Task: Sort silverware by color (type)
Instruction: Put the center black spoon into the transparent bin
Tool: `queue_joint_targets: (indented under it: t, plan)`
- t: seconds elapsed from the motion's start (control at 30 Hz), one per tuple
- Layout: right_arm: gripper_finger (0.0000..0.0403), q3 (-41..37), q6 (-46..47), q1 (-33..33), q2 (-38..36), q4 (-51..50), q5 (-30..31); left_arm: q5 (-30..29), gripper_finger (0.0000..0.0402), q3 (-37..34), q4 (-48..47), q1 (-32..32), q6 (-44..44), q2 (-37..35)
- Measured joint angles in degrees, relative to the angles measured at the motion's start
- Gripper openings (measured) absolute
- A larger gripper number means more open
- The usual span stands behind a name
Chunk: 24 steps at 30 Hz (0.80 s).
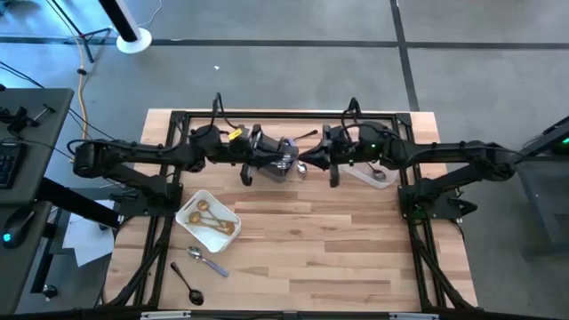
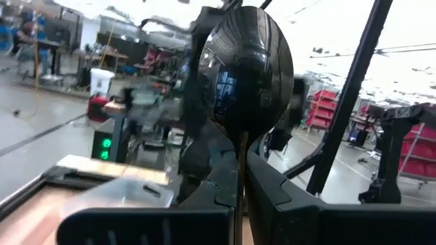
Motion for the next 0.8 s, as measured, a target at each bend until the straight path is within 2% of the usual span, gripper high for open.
queue_joint_targets:
  t: [0.13, 0.3, 0.5, 0.7, 0.8]
  plan:
    - [0.0023, 0.0, 2.7, -0.2, 1.5, 0.4, 0.5, 0.3, 0.0000, 2.0, -0.3, -0.2, 0.1, 0.3]
    - [0.0090, 0.0, 6.5, -0.2, 2.1, 3.1, 0.4, 0.3, 0.0000, 3.2, -0.7, -0.2, -0.2, 0.4]
    - [0.0165, 0.0, 8.3, -0.1, 5.6, 7.7, -5.0, 0.3, 0.0000, 5.4, -0.7, -1.2, -0.3, 3.7]
    - [0.0180, 0.0, 10.1, -0.1, 8.6, 11.2, -9.8, 1.1, 0.0000, 6.9, -0.6, -1.7, -0.3, 5.7]
    - [0.0180, 0.0, 9.9, -0.1, 8.7, 11.5, -10.0, 1.5, 0.0000, 6.9, -0.4, -1.7, -0.4, 5.7]
